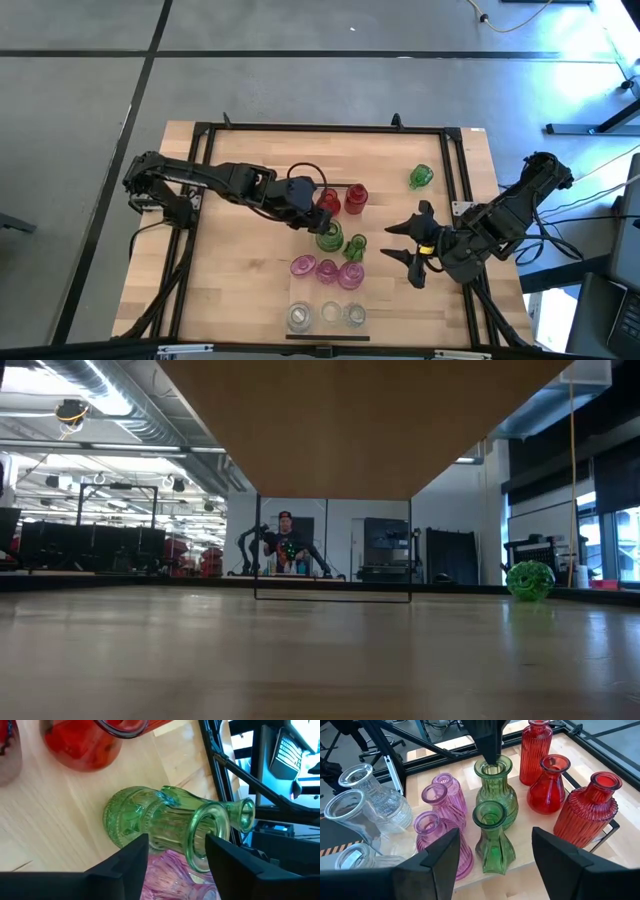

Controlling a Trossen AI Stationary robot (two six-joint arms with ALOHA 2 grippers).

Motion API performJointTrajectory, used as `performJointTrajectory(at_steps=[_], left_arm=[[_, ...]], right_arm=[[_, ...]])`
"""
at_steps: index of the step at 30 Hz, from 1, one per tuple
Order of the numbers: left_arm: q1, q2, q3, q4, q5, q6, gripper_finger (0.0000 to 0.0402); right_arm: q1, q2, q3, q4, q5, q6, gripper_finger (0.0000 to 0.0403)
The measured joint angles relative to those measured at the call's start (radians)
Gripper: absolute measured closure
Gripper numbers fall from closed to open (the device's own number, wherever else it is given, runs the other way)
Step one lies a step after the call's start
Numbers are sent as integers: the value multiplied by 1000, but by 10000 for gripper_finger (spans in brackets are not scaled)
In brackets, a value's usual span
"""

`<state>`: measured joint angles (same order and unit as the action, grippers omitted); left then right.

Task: Sort vases onto shelf
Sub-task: Adjust the green flower vases on the shelf

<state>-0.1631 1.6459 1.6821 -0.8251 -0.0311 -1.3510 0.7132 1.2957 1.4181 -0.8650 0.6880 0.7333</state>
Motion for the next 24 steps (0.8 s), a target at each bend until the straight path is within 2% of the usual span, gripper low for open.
performJointTrajectory(at_steps=[13,24], left_arm=[[0,0,0,3,0,19,259],[0,0,0,18,-6,43,325]], right_arm=[[0,0,0,0,0,-5,174],[0,0,0,-1,0,-6,174]])
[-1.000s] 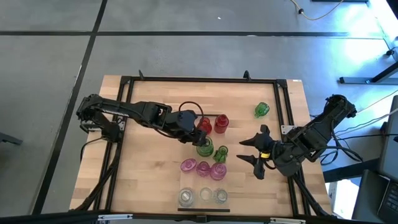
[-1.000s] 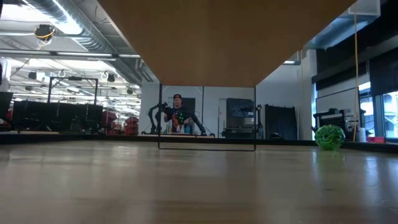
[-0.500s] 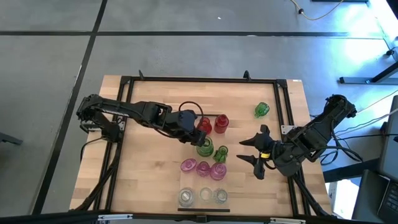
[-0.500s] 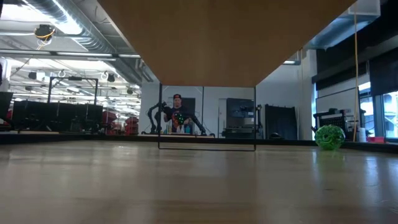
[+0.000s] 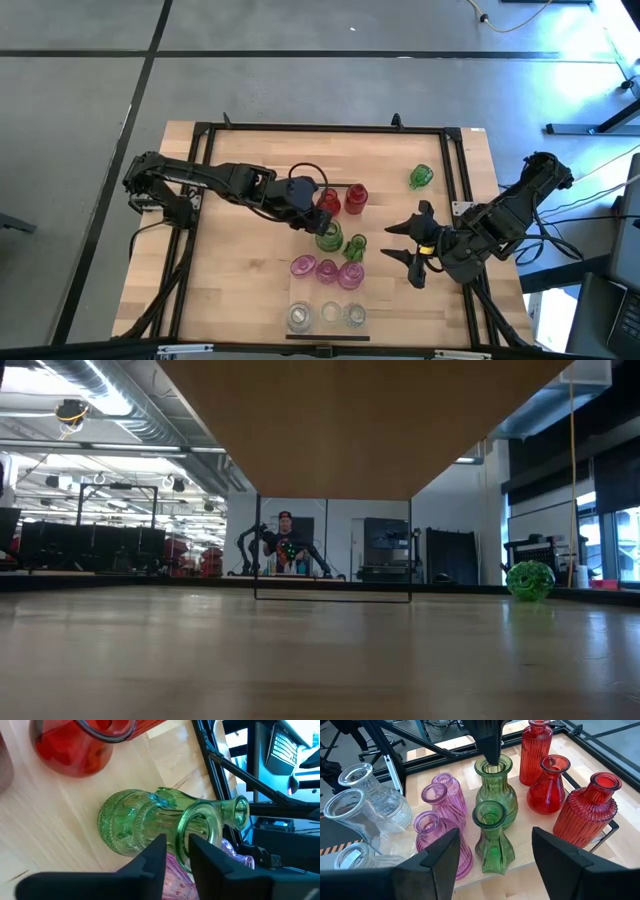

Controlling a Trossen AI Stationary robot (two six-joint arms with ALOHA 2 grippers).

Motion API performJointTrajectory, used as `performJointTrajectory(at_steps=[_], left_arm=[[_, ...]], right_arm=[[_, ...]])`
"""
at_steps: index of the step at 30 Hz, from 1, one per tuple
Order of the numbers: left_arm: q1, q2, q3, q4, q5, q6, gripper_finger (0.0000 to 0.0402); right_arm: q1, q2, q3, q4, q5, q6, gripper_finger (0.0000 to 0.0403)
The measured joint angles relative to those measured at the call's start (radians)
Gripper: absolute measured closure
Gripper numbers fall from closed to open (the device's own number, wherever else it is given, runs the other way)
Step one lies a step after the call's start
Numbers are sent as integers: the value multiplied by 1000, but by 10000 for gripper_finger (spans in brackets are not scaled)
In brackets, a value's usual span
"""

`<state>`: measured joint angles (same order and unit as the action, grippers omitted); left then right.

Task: Sort vases onto shelf
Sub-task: Adjust the green flower vases on the shelf

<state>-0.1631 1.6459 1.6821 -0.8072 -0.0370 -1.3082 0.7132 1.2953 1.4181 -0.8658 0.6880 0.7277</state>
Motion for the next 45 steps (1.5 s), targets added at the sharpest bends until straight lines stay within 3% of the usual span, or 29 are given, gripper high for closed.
performJointTrajectory(at_steps=[10,29,45], left_arm=[[0,0,2,-8,7,10,386],[1,-58,3,-203,-18,13,383],[1,-60,3,-268,-1,37,382]], right_arm=[[0,0,0,0,0,0,174],[0,0,0,-1,0,-3,174],[0,0,0,-3,0,-4,174]])
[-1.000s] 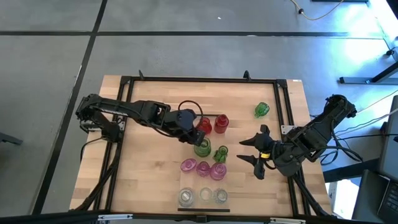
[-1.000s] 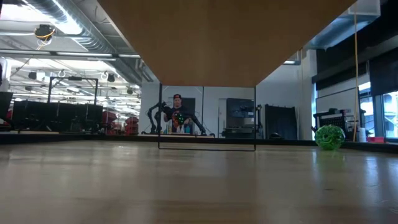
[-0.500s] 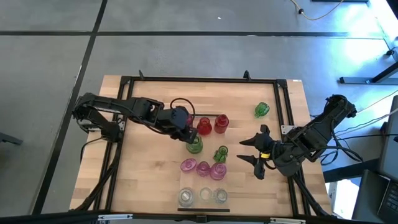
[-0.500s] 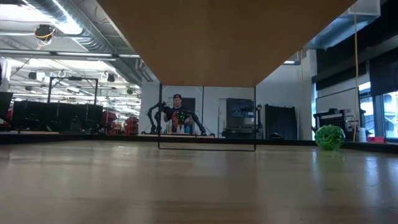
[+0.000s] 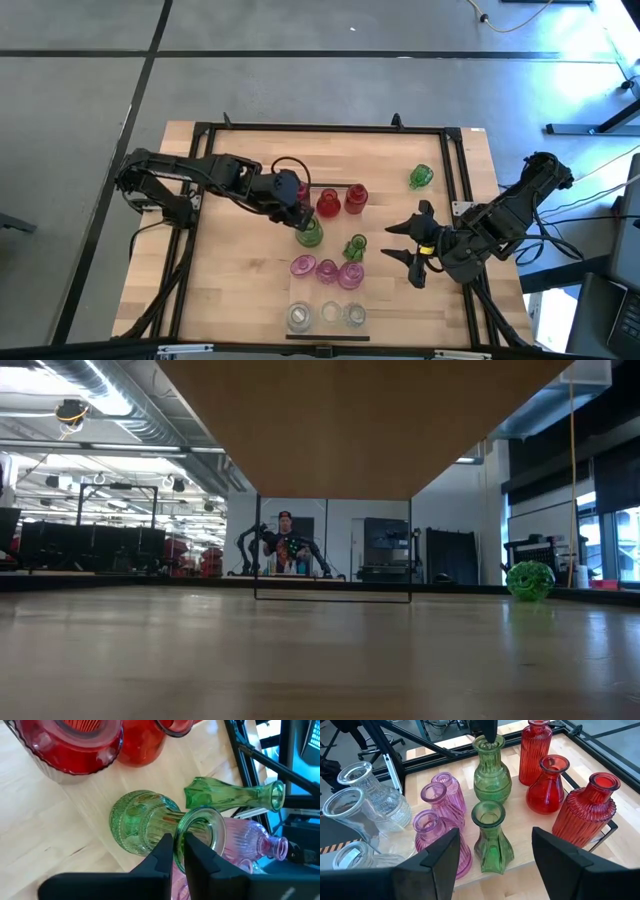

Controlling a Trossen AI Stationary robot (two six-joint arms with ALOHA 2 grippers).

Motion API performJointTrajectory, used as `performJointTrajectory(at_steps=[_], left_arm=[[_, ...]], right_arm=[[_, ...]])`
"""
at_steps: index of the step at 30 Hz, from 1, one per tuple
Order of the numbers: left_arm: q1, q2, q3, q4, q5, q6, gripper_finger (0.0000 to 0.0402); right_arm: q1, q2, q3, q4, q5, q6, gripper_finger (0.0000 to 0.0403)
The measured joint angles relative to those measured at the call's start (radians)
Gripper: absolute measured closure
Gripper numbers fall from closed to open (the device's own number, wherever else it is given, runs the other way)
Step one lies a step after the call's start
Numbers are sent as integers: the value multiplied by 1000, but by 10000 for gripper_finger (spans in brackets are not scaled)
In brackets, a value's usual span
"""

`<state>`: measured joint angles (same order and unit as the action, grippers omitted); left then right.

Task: Sort vases onto shelf
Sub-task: Adjust the green flower vases on the shelf

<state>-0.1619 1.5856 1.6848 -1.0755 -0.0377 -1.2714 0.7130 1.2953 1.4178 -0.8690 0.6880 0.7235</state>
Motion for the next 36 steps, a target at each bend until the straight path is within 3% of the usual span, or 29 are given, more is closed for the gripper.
performJointTrajectory(at_steps=[14,36], left_arm=[[-2,5,-5,-56,3,51,323],[6,-15,-4,-49,35,73,319]], right_arm=[[0,0,0,1,0,0,174],[0,0,0,1,11,0,174]])
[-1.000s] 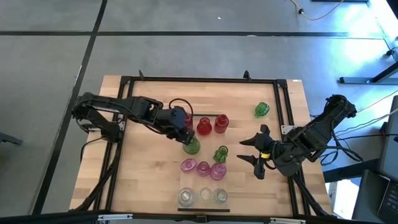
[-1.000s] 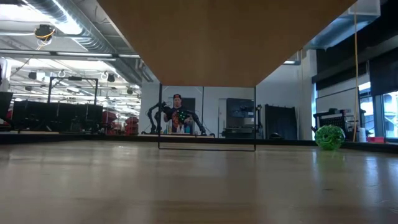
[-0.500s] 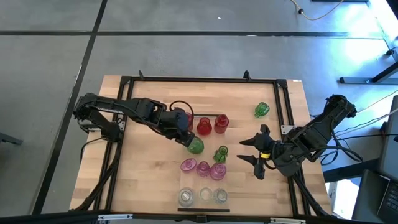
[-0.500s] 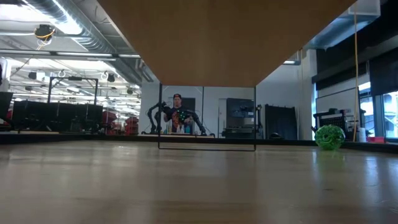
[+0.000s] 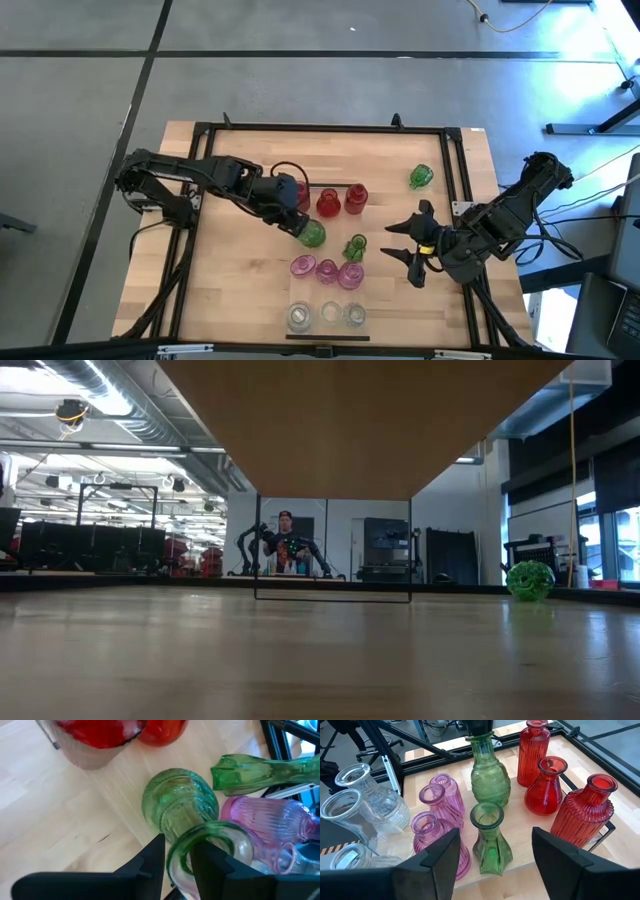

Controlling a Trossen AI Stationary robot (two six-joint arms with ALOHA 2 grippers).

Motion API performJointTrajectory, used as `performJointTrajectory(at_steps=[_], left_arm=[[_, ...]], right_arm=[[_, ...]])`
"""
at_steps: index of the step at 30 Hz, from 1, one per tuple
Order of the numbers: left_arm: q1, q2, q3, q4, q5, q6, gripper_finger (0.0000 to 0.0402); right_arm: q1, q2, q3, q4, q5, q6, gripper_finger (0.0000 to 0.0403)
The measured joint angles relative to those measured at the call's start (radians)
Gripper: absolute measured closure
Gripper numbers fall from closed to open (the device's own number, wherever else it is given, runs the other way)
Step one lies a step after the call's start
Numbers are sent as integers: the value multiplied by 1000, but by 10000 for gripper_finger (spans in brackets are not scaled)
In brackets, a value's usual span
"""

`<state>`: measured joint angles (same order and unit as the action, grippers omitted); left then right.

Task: Sort vases onto shelf
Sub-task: Adjust the green flower vases on the shelf

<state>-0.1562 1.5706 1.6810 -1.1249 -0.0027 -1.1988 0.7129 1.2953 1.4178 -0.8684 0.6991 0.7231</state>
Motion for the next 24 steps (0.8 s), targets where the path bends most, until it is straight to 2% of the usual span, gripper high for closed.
performJointTrajectory(at_steps=[24], left_arm=[[7,-36,1,20,-4,-2,319]], right_arm=[[0,0,0,1,1,-23,174]])
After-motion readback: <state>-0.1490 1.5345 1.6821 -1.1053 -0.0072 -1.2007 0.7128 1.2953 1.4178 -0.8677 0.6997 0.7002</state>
